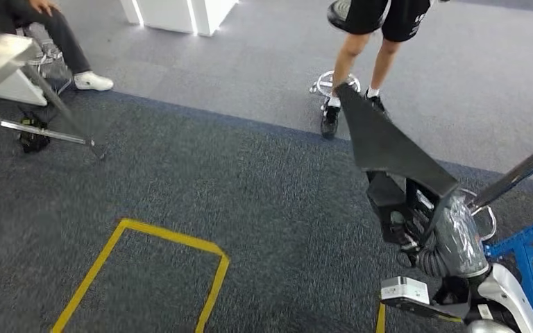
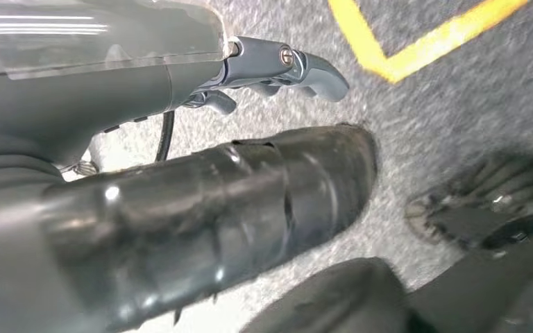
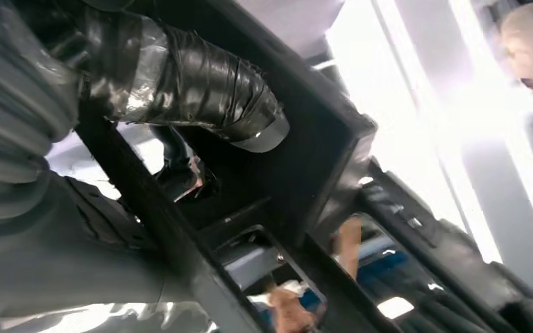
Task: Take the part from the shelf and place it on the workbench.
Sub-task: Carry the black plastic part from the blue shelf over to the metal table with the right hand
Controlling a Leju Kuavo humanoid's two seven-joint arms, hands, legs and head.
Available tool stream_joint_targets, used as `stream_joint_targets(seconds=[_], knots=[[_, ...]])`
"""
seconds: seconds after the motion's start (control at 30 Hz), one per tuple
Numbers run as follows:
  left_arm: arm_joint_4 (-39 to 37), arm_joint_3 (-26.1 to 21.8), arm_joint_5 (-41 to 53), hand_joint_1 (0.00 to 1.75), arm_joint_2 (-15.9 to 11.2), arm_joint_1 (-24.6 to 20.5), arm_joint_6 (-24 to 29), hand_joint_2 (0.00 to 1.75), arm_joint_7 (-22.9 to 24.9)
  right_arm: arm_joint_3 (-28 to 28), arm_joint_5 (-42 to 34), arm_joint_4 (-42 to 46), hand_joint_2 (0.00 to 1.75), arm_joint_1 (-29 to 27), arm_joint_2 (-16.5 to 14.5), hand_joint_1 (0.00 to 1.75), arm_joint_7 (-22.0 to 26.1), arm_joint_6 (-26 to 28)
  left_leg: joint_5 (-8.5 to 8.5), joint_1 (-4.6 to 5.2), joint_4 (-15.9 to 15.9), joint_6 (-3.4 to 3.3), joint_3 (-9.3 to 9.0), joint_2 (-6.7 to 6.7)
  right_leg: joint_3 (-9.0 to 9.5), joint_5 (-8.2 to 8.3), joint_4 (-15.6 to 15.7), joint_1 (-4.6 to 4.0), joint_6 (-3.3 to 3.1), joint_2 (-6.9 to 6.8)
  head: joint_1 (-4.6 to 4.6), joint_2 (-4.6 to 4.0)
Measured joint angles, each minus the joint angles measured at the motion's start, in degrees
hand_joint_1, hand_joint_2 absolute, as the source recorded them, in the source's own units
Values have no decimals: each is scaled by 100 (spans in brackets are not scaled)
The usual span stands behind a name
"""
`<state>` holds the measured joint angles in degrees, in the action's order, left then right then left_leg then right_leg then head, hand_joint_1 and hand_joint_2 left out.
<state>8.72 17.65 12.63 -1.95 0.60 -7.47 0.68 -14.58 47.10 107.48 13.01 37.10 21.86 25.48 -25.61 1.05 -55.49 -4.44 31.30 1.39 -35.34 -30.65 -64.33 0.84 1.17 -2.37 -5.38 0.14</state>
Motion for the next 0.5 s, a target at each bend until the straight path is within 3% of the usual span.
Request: stream_joint_targets(seconds=[0.07, 0.1, 0.13, 0.2, 0.23, 0.3, 0.37, 0.4, 0.43, 0.5], knots=[[0, -8, -14, 0, -1, -22, -3, 0, 10, -7, 1, -18, 175, -2, 3, 175, 1, -16, 28, -1, -22, -23, 46, -158, -335, -319, -725, 6, 25, 197, 5, 0], [0, -16, -22, 0, 0, -24, -7, 0, 19, -12, 1, -26, 175, -3, 3, 175, 1, -30, 32, -1, -49, -21, 68, -248, -426, -350, -926, 9, 39, 220, 6, 0], [0, -26, -28, 0, 1, -23, -16, 0, 30, -16, 1, -31, 175, -1, 3, 175, 0, -46, 29, -4, -88, -14, 88, -340, -411, -260, -903, 16, 51, 231, 5, 0], [0, -42, -44, 0, 1, -18, -50, 0, 49, -17, -3, -33, 175, 14, 3, 175, -4, -75, -2, -16, -191, 21, 125, -516, -119, 121, -299, 55, 70, 322, 7, -1], [0, -49, -52, 0, 0, -22, -70, 0, 57, -19, -9, -36, 175, 26, 3, 175, -6, -85, -23, -16, -253, 47, 161, -598, 43, 254, 37, 75, 77, 448, 11, -1], [0, -62, -63, 0, -1, -30, -104, 0, 67, -20, -20, -43, 175, 57, 14, 175, -14, -98, -35, -27, -353, 107, 269, -744, 197, 309, 398, 90, 71, 632, 19, 1], [-1, -76, -66, 0, -2, -14, -126, 0, 70, -22, -24, -46, 175, 94, 28, 175, -22, -111, -5, -48, -378, 173, 357, -881, 197, 283, 440, 78, 33, 581, 21, 1], [-1, -81, -66, 0, -2, 4, -134, 0, 70, -25, -24, -46, 175, 115, 31, 175, -27, -115, -11, -54, -396, 203, 382, -867, 206, 297, 467, 81, 4, 509, 22, 0], [-2, -84, -67, 0, -2, 16, -145, 0, 71, -26, -24, -46, 175, 135, 32, 175, -28, -119, -58, -51, -463, 235, 423, -763, 223, 311, 497, 86, -32, 439, 13, -1], [-2, -85, -67, 0, -2, 12, -157, 0, 70, -27, -25, -45, 175, 165, 34, 175, -31, -123, -328, -69, -927, 297, 658, -413, 248, 332, 545, 77, -99, 277, -3, -1]])
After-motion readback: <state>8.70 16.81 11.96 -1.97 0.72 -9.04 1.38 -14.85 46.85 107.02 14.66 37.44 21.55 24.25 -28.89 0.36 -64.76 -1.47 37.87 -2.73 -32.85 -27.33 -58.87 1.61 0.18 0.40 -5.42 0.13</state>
